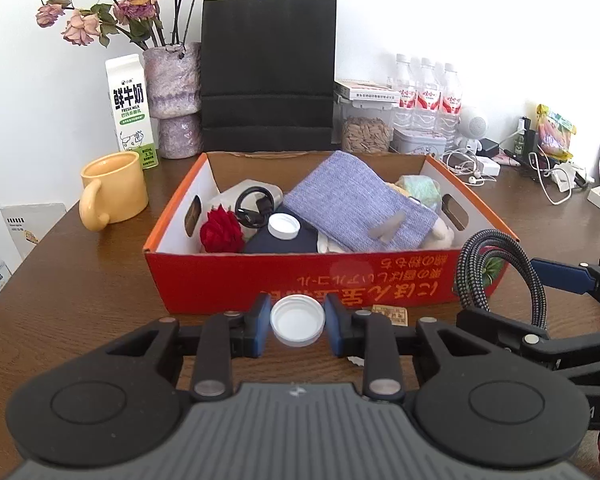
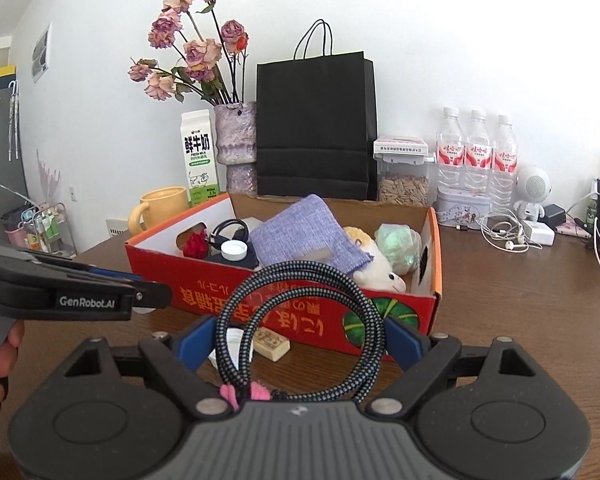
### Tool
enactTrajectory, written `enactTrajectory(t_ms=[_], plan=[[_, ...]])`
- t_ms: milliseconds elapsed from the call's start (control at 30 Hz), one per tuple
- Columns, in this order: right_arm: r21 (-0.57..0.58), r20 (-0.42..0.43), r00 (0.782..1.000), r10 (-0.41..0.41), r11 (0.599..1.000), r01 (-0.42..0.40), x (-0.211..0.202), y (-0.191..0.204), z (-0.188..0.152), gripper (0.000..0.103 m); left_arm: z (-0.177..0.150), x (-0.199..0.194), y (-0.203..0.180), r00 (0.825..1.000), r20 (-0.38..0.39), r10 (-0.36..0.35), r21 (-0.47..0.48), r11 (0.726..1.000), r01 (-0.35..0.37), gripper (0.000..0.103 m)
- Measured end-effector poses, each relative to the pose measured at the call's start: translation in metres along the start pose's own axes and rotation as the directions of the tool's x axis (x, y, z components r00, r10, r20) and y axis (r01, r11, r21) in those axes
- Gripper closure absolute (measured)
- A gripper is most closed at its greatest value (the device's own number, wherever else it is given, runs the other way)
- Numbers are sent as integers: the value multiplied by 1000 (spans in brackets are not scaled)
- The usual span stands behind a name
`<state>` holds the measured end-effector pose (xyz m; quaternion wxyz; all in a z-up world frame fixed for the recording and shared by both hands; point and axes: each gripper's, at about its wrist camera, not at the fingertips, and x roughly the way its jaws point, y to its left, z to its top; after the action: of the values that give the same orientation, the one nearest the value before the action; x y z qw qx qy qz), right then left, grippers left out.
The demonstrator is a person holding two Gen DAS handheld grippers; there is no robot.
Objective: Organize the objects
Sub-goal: 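Grasp the pink-tied braided cable with right tool while left grasps a white cap, then carry the braided cable and cap into the box and open both tools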
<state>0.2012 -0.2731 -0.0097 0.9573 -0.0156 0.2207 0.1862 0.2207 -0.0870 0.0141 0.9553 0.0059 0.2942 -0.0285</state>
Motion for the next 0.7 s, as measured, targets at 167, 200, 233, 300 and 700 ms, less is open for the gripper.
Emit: enactTrajectory(t_ms=[167,200,233,300,700], plan=[[-22,30,999,14,1000,-13,11,10,20,14,17,2,14,999,39,14,-23,1000,-13,74],[-25,36,999,15,1000,-14,15,12,25,14,21,4,17,999,46,17,-28,999,-16,74],[-28,42,999,17,999,-16,18,13,29,14,24,6,21,998,52,20,-34,999,-18,74],[-36,52,998,19,999,-17,26,16,38,14,31,11,25,998,62,22,-41,999,-20,74],[-81,100,995,26,997,-18,82,23,86,14,68,57,45,994,108,24,-84,996,-15,73]])
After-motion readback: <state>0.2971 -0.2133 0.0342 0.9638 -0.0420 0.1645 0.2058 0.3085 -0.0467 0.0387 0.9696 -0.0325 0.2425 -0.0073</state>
